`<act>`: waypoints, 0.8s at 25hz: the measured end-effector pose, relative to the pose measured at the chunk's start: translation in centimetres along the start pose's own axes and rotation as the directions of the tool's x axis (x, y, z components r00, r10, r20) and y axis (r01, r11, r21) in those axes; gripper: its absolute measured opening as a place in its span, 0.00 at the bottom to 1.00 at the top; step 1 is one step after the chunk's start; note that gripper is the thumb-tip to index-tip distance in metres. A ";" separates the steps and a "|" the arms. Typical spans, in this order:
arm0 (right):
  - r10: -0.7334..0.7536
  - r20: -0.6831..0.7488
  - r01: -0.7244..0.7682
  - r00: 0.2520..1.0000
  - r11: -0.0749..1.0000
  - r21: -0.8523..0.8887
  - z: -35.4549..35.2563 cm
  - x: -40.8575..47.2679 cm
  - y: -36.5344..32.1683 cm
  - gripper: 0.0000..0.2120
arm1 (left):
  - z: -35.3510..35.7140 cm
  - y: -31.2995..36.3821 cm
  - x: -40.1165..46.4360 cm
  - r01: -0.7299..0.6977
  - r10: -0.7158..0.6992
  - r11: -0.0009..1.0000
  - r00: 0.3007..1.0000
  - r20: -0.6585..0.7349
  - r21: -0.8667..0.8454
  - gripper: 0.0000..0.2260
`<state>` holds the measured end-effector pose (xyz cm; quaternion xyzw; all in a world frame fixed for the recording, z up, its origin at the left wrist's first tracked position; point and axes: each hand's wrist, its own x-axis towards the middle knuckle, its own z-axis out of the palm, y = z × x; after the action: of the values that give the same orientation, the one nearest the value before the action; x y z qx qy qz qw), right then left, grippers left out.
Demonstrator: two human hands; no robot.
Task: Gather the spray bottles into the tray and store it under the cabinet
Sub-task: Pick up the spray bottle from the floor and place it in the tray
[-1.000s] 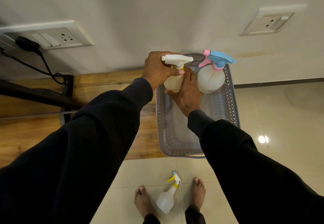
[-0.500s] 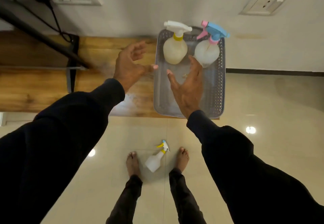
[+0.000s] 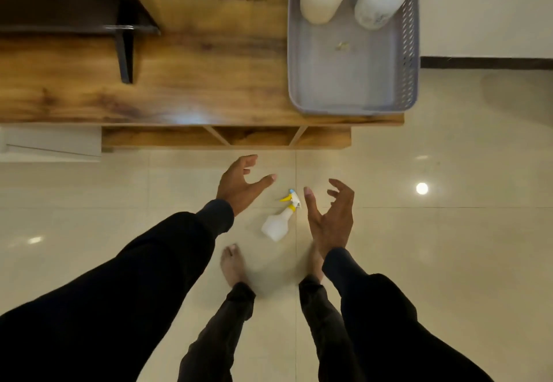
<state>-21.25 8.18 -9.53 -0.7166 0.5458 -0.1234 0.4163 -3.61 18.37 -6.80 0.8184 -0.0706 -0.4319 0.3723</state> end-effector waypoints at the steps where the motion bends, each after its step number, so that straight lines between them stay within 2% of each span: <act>1: 0.105 0.050 -0.103 0.993 0.994 -0.042 1.0 -1.0 2.5 0.33 | 1.0 -1.9 0.3 0.033 -0.033 0.999 0.999 0.032 0.009 0.33; 4: 0.398 0.199 -0.365 0.896 0.913 -0.185 4.3 -2.5 9.7 0.51 | 4.6 -7.3 2.5 0.103 -0.105 0.994 0.991 0.088 0.027 0.37; 6: 0.516 0.262 -0.430 0.816 0.843 -0.322 7.0 -2.5 14.0 0.59 | 7.2 -10.9 5.0 0.142 -0.145 0.989 0.985 0.098 0.038 0.38; 11: 0.690 0.302 -0.495 0.658 0.699 -0.517 13.1 -1.2 20.7 0.62 | 12.9 -18.3 11.0 0.219 -0.224 0.975 0.967 0.124 0.048 0.39; 15: 0.732 0.360 -0.662 0.579 0.680 -0.317 18.7 -0.2 24.0 0.55 | 17.4 -22.9 14.7 0.230 -0.247 0.967 0.956 0.161 0.113 0.36; 20: 0.792 0.332 -0.780 0.512 0.591 -0.208 23.7 0.6 27.0 0.51 | 21.2 -26.2 18.5 0.196 -0.234 0.959 0.956 0.179 0.203 0.35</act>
<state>-24.39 17.02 -44.26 -0.4074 0.7175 0.2326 0.5149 -13.73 17.30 -43.87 0.8039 -0.0575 -0.5423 0.2372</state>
